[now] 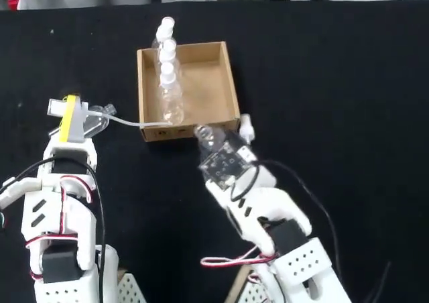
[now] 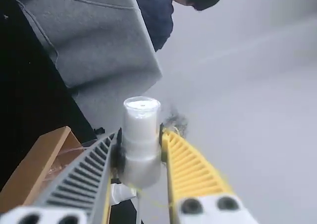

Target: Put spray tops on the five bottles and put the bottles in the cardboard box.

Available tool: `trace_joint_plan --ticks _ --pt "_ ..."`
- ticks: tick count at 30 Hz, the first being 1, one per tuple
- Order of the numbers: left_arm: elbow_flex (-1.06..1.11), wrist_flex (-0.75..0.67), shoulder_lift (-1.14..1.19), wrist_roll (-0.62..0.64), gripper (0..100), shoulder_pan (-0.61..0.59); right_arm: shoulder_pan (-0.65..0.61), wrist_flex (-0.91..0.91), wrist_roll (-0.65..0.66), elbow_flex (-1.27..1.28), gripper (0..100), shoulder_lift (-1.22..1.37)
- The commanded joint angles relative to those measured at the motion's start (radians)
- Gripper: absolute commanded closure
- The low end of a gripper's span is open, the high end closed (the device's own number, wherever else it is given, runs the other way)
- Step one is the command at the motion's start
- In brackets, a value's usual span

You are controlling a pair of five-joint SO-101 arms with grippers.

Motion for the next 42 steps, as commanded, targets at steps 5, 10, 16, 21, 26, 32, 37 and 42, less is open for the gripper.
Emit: trace_joint_plan --ticks 5,10,16,21,26,32,37,42 --pt "-0.004 -0.025 -0.005 0.003 97 -0.007 -0.071 -0.124 0.023 0.045 87.8 -0.028" --pt "0.001 -0.025 -0.005 0.002 97 -0.005 -0.089 -0.140 0.107 0.064 87.8 -0.028" --pt "0.004 -0.025 -0.005 -0.038 97 0.012 -0.126 -0.173 0.132 0.090 87.8 -0.028" --pt "0.007 -0.017 -0.005 -0.078 97 0.056 -0.126 -0.172 0.132 0.088 87.8 -0.028" --pt "0.021 -0.023 -0.006 -0.081 97 0.050 -0.153 -0.172 0.132 0.088 87.8 -0.028" --pt "0.025 -0.023 -0.006 -0.083 97 0.050 -0.163 -0.173 0.132 0.085 87.8 -0.028" --pt "0.027 -0.021 -0.006 -0.083 97 0.050 -0.163 -0.173 0.132 0.084 87.8 -0.028" --pt "0.027 -0.018 -0.006 -0.083 97 0.048 -0.160 -0.183 0.130 0.085 87.8 -0.028"
